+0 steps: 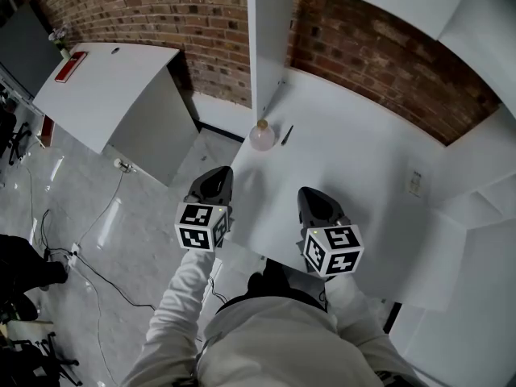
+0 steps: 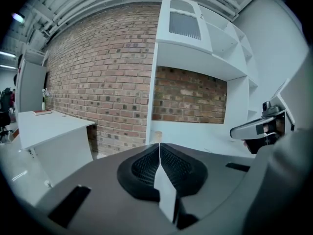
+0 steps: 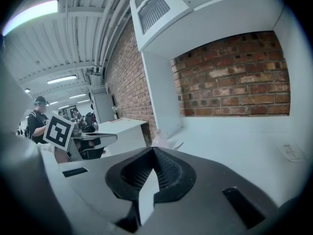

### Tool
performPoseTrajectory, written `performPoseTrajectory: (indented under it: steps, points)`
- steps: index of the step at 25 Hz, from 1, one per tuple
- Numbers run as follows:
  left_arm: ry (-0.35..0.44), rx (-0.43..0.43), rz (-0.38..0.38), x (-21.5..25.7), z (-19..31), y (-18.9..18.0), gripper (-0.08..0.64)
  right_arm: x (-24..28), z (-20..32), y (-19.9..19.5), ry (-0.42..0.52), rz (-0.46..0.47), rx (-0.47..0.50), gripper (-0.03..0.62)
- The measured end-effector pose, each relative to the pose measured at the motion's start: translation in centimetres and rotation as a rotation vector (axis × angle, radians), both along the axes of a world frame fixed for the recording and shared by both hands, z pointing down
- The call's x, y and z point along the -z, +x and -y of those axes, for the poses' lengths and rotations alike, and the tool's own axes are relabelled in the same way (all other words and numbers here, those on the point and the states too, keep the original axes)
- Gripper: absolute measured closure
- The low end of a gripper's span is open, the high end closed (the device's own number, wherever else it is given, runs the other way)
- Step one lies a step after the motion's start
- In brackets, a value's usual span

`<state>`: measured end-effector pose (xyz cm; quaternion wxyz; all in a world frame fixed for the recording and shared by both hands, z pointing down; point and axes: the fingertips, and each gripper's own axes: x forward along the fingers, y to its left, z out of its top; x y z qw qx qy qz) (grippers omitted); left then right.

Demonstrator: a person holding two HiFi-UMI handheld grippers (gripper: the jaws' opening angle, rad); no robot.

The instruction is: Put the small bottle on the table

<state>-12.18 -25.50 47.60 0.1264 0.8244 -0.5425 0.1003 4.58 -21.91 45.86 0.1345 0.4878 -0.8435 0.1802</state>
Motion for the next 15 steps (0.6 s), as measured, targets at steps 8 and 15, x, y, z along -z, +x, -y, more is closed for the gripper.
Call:
performPoseTrajectory:
  steps: [8, 15]
  points:
    - [-0.029, 0.011, -0.024, -0.7, -3.5, -0.9, 0.538, 0.1, -1.0, -0.4, 0.018, -0.010, 0.006, 0.565]
    - [-0.047, 0.012, -0.020, -0.9, -5.2, -1.6, 0.538, 0.7, -1.7, -1.0, 0.042, -0.011, 0.028, 0.565]
